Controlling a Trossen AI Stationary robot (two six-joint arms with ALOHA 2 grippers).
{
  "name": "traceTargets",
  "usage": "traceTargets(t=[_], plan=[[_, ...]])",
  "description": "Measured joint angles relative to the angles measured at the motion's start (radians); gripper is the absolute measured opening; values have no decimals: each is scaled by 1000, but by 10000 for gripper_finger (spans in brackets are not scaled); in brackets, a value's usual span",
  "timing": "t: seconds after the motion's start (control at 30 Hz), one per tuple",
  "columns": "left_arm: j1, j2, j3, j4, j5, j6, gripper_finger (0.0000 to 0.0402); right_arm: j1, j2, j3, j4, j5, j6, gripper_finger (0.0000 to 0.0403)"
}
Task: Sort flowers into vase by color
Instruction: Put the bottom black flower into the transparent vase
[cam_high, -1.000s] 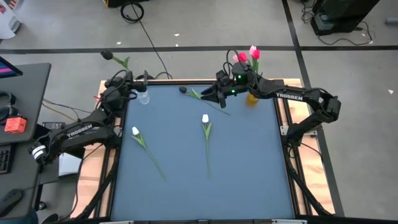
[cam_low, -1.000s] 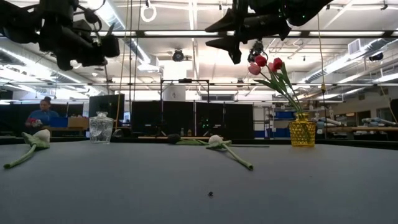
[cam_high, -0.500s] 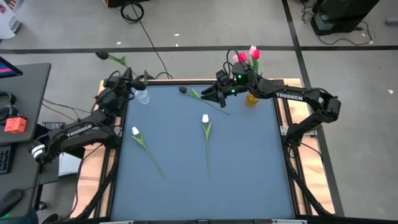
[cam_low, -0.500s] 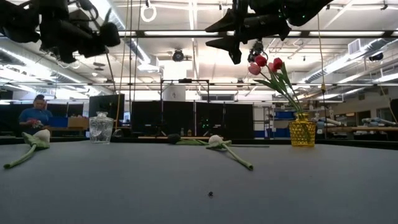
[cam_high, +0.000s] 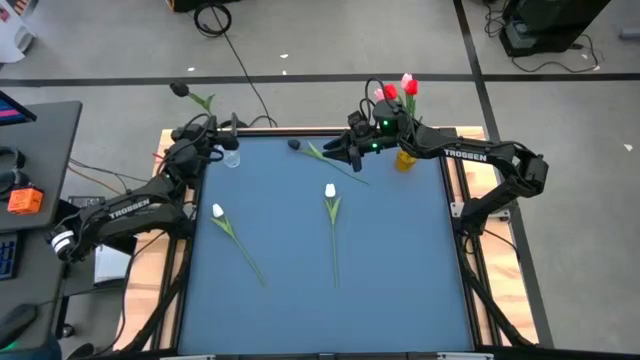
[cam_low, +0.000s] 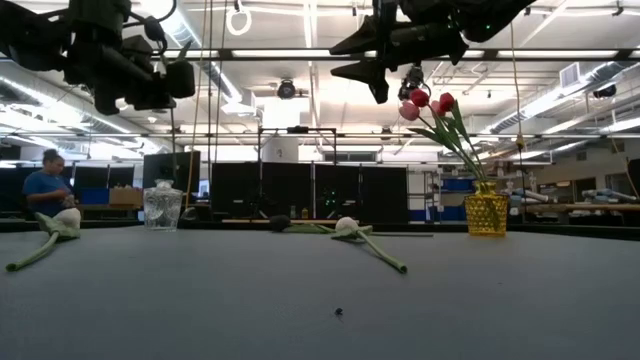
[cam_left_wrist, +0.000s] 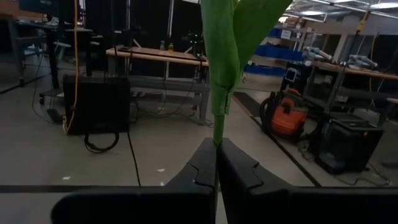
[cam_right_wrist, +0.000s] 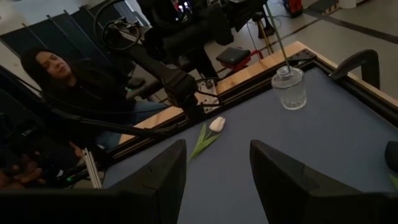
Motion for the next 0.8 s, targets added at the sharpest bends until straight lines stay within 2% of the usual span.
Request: traceTargets(t=[0.33, 0.5, 0.67, 0.8], plan=[[2, -2, 0, 5, 0, -19, 11, 0, 3, 0, -1, 5, -3, 185], [2, -23, 1, 58, 1, 40, 11, 0, 3, 0, -3, 5, 4, 185], [3, -20, 1, -76, 2, 3, 11, 0, 3, 0, -7, 5, 7, 185], [3, -21, 1, -112, 2, -20, 11, 0, 3, 0, -9, 5, 10, 185]])
